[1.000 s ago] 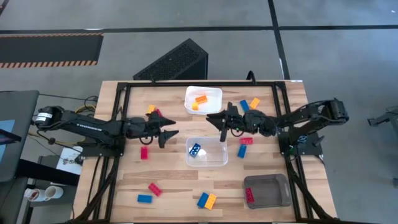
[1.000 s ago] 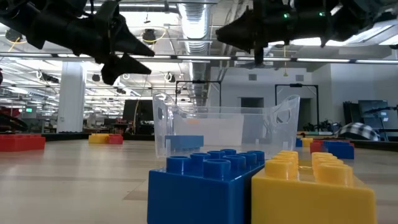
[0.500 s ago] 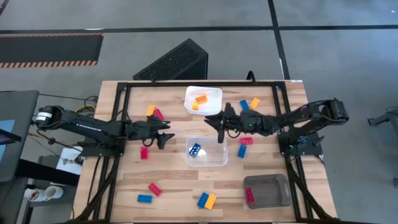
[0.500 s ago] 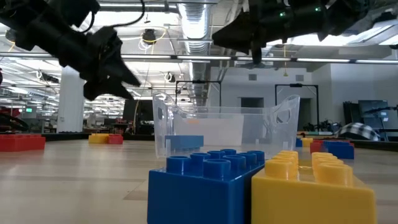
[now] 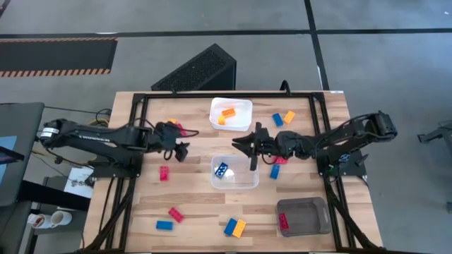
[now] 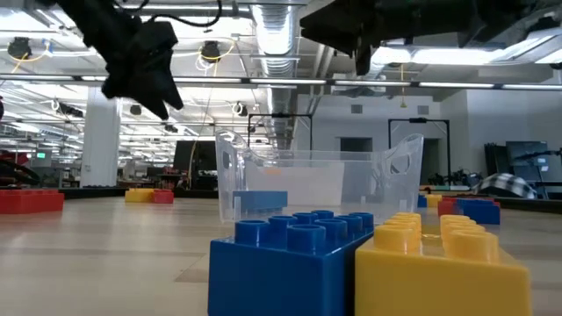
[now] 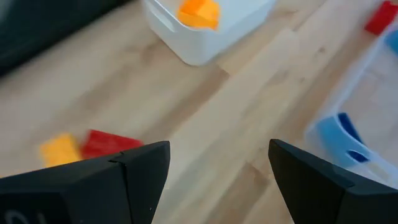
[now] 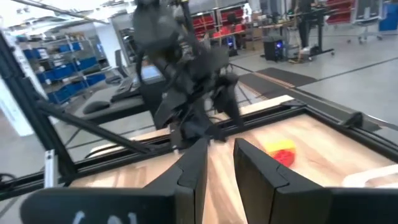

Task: Sort & place blocks by color
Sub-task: Put the red game piece into the black bin

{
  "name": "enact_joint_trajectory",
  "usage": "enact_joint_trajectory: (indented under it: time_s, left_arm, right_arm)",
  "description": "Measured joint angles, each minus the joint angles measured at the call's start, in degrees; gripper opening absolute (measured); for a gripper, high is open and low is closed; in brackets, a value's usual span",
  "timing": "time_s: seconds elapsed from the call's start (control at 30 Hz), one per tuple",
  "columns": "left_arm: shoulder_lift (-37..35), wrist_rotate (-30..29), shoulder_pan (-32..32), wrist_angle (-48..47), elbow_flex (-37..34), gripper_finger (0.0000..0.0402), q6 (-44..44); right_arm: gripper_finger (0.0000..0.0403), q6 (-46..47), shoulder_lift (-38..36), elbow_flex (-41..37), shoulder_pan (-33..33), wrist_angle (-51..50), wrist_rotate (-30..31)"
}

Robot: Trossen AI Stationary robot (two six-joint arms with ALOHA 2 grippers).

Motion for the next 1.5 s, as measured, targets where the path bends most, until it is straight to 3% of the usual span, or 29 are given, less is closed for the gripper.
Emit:
enact_joint_trajectory:
  time_s: [0.17,0.23,0.63,0.83,1.07,1.23,1.5]
  left_arm:
    - [0.0,-6.8,2.1,-2.6,1.2,0.0258,6.1]
    - [0.1,-6.8,4.2,-2.8,0.4,0.0258,7.2]
    - [6.3,5.6,23.1,-2.7,0.0,0.0258,16.1]
    - [11.6,9.7,29.4,-1.3,0.0,0.0258,18.6]
    - [17.1,9.7,30.7,1.3,0.0,0.0258,21.7]
    - [17.4,5.9,30.6,5.9,0.0,0.0258,23.4]
    - [16.3,8.9,30.6,10.2,-1.3,0.0258,24.3]
  right_arm:
    - [0.0101,-1.2,0.0,0.0,1.9,0.1,0.0]
    - [0.0101,-1.5,0.0,0.0,2.2,0.1,0.0]
    - [0.0101,-1.7,0.0,0.0,2.0,-2.0,0.1]
    - [0.0101,-1.7,0.0,0.0,2.0,-2.9,0.0]
    - [0.0101,-1.6,0.0,0.0,2.0,-4.0,0.0]
    - [0.0101,-1.5,-0.4,0.0,2.2,-7.3,0.0]
    - [0.0101,-1.3,-7.4,0.0,3.9,-18.7,0.1]
